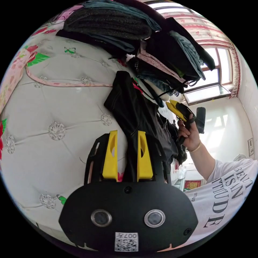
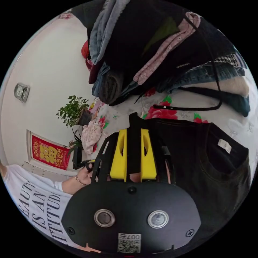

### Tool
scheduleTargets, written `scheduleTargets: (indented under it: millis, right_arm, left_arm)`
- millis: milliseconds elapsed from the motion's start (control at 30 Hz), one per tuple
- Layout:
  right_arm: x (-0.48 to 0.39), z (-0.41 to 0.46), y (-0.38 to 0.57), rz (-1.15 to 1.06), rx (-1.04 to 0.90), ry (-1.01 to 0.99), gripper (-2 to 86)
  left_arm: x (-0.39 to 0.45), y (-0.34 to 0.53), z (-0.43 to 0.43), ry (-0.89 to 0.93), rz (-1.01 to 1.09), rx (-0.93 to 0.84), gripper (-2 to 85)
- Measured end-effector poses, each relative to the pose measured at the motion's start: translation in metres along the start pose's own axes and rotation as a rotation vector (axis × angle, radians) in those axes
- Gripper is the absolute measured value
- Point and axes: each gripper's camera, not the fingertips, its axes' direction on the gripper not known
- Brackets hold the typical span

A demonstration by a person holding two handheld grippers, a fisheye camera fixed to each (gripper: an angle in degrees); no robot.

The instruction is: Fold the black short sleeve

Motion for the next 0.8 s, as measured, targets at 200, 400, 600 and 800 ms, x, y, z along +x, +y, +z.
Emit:
scheduleTargets:
  millis: [200,400,600,800]
  right_arm:
    - [0.029,-0.062,0.120,0.097,-0.162,0.304,6.3]
    - [0.053,-0.140,0.271,0.401,-0.218,0.445,8.2]
    - [0.041,-0.157,0.389,0.568,-0.180,0.437,8.6]
    - [0.025,-0.141,0.415,0.530,-0.122,0.491,6.7]
  left_arm:
    - [0.030,0.037,0.020,-0.082,0.157,-0.237,10.2]
    - [0.045,0.090,-0.001,-0.214,0.220,-0.319,9.6]
    - [0.044,0.131,-0.006,-0.247,0.170,-0.353,9.3]
    - [0.049,0.144,0.018,-0.451,0.218,-0.382,3.2]
